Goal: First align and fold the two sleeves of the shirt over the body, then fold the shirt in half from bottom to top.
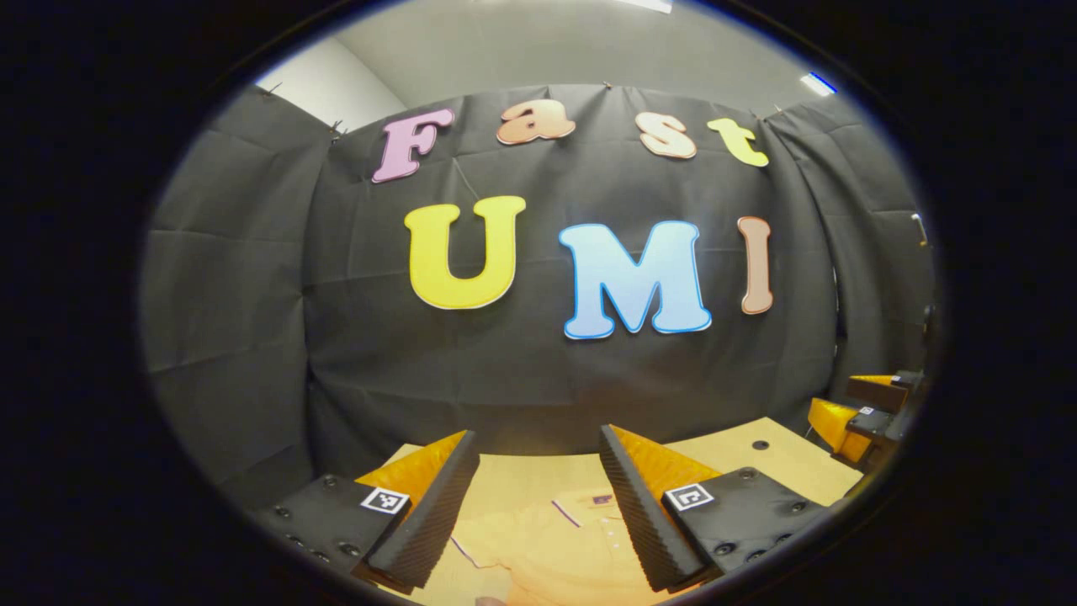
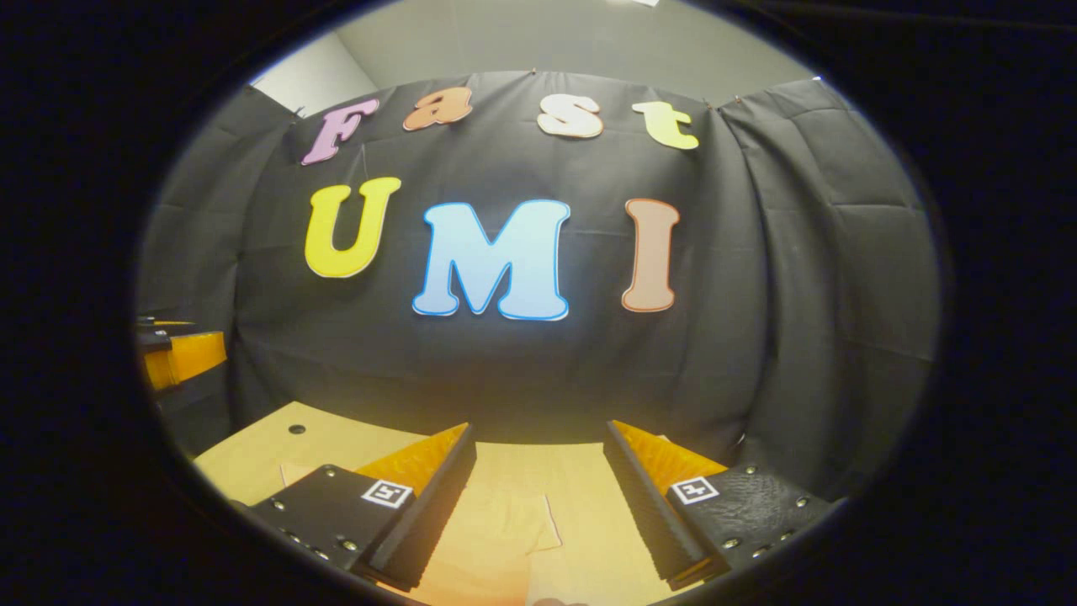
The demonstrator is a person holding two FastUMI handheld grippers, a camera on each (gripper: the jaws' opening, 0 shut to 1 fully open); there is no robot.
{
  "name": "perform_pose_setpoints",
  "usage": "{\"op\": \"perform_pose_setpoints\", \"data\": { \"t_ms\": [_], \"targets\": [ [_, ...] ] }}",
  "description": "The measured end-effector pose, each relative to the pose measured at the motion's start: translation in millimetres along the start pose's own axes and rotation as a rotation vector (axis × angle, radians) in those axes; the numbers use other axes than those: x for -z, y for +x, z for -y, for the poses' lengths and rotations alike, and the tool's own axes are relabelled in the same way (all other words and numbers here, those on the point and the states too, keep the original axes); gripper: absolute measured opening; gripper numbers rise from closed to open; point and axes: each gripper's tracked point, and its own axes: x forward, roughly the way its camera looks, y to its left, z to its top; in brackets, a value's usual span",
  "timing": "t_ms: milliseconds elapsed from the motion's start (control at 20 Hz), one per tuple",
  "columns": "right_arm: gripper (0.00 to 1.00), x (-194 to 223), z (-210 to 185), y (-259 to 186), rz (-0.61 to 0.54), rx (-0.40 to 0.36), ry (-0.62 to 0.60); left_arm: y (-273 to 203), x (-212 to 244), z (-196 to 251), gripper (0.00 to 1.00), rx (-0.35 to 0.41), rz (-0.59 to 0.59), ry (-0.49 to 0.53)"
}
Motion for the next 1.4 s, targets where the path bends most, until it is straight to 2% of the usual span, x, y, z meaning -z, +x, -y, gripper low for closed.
{"op": "perform_pose_setpoints", "data": {
  "t_ms": [400,1000,1200,1250,1400],
  "targets": [
    [0.96,64.2,7.9,52.1,-0.176,-0.022,0.016,5.1,3.9,-7.0,0.94,-0.027,-0.007,0.015],
    [0.96,221.4,19.1,130.5,-0.527,-0.057,-0.011,4.9,18.0,-39.9,0.94,-0.119,-0.064,0.022],
    [0.87,273.7,17.5,141.2,-0.651,-0.076,-0.016,6.9,23.8,-48.7,0.94,-0.146,-0.086,0.022],
    [0.82,285.5,15.1,142.7,-0.675,-0.081,-0.01,7.5,24.6,-50.9,0.94,-0.153,-0.091,0.022],
    [0.82,311.7,13.9,144.4,-0.743,-0.081,0.013,9.0,31.2,-56.5,0.94,-0.17,-0.104,0.016]
  ]
}}
